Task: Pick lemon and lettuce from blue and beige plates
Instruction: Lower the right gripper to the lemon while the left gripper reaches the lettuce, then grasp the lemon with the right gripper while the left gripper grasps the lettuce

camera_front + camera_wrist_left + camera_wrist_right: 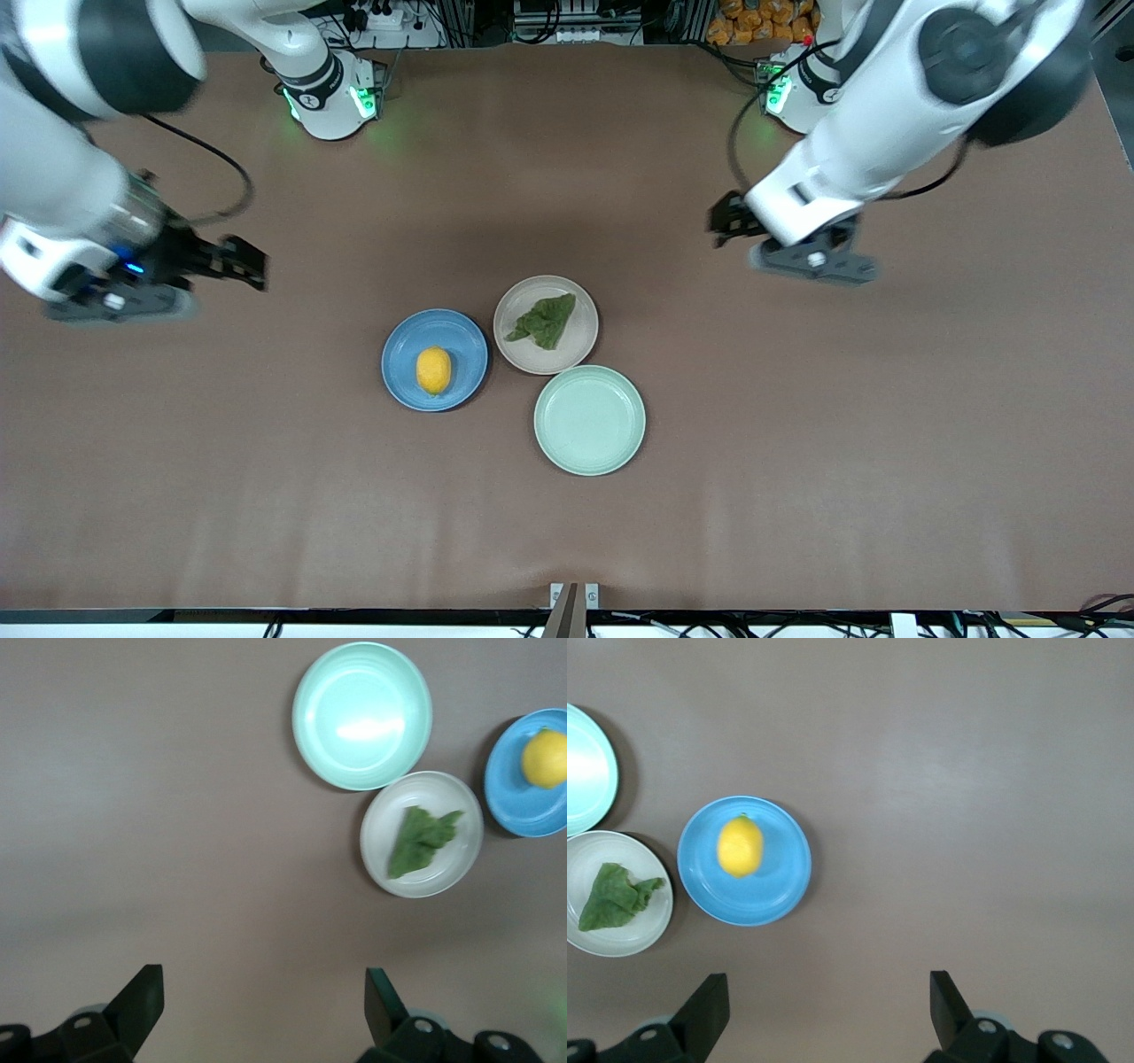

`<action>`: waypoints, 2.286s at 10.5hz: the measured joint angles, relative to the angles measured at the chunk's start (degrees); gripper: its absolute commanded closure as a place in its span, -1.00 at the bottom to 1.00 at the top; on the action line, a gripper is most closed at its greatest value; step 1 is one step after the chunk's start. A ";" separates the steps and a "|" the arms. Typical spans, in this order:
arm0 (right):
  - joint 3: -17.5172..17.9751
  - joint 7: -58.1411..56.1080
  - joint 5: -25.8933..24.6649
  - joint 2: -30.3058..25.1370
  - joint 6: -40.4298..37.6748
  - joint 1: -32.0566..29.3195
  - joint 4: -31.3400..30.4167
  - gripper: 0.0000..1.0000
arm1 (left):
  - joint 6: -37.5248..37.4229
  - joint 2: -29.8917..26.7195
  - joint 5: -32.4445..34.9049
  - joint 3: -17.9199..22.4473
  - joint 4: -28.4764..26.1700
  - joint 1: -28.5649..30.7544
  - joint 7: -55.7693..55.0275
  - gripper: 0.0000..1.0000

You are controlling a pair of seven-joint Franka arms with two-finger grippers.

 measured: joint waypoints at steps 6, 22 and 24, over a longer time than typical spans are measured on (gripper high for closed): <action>0.12 3.21 0.05 15.47 14.84 8.28 -0.75 -1.00 | 26.22 15.41 -0.32 0.61 -0.16 -13.06 -14.42 -1.00; -0.27 3.65 3.62 26.96 33.36 11.05 -9.10 -0.25 | 47.72 32.79 18.22 -0.85 0.15 -21.15 -15.77 -1.00; -0.33 3.65 3.70 26.97 33.36 10.97 -9.58 0.43 | 50.75 34.98 23.15 -0.99 0.16 -21.62 -15.75 -1.00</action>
